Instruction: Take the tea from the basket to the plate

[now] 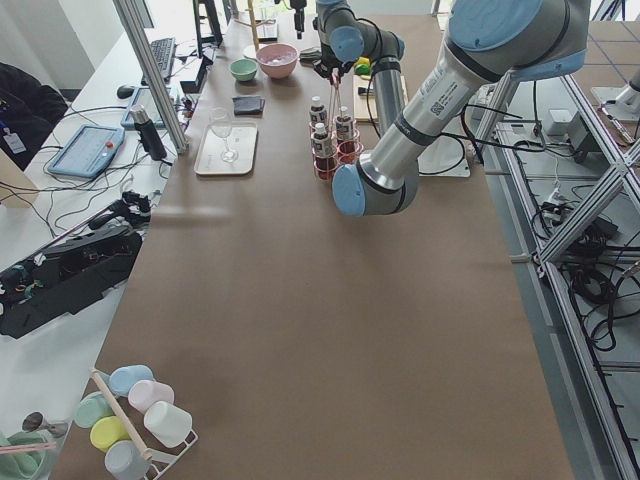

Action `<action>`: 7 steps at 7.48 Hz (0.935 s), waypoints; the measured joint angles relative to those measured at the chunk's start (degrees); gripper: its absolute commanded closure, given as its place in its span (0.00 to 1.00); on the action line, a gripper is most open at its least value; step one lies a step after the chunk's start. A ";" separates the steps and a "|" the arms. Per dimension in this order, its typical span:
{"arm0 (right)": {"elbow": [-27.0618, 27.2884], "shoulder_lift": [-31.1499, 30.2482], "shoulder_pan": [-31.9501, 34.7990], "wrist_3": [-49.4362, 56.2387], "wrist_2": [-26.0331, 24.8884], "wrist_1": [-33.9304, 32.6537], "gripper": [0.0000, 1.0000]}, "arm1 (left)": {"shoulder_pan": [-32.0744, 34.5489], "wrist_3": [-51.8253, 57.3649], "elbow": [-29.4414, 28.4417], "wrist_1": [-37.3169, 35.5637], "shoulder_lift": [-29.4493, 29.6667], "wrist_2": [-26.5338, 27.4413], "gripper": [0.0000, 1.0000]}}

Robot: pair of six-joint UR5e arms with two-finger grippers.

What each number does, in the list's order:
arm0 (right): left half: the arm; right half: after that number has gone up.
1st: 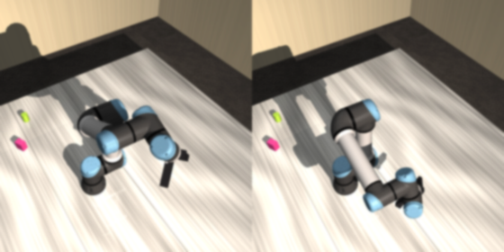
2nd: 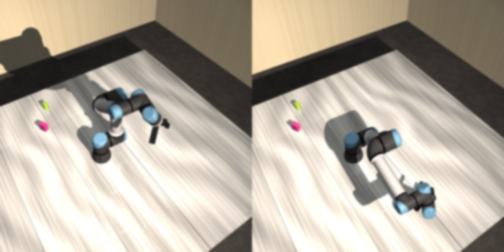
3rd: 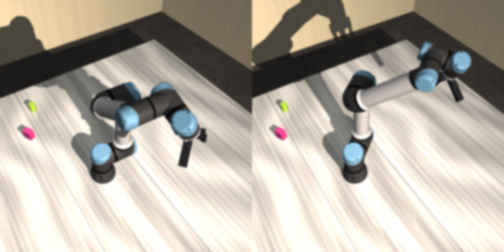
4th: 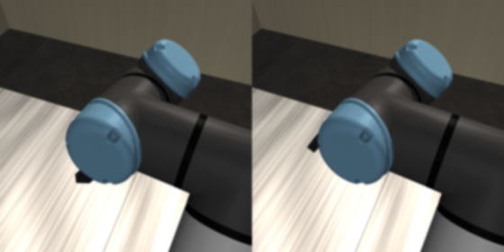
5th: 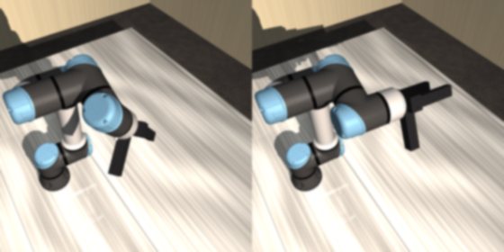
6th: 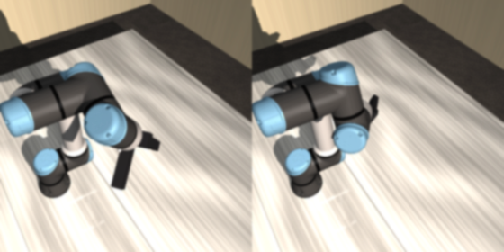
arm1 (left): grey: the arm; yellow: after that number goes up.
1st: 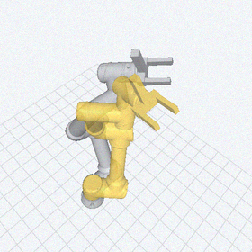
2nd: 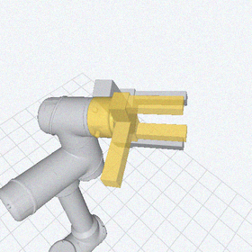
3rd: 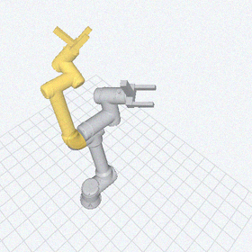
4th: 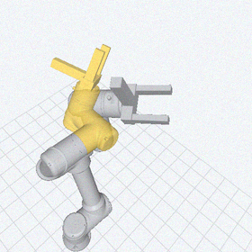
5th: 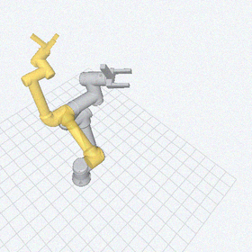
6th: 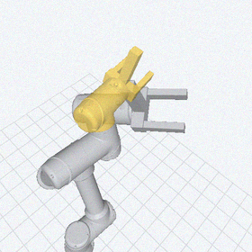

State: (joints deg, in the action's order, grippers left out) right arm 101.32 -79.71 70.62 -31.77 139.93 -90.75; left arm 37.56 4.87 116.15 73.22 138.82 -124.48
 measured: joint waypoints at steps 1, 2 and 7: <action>0.11 3.10 -2.83 -7.35 0.39 -0.79 0.01 | -0.80 -0.75 0.10 0.31 0.13 0.98 1.00; -0.08 7.14 -5.52 -13.58 0.64 -2.82 0.01 | -1.12 -1.07 0.27 0.45 0.08 1.38 1.00; -3.65 24.13 -12.76 -33.85 1.65 -11.15 0.02 | -1.35 -1.27 0.88 0.52 -0.18 1.61 1.00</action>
State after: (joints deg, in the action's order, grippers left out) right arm 97.67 -55.58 57.86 -65.62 141.58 -101.90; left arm 36.21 3.60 117.03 73.74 138.64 -122.87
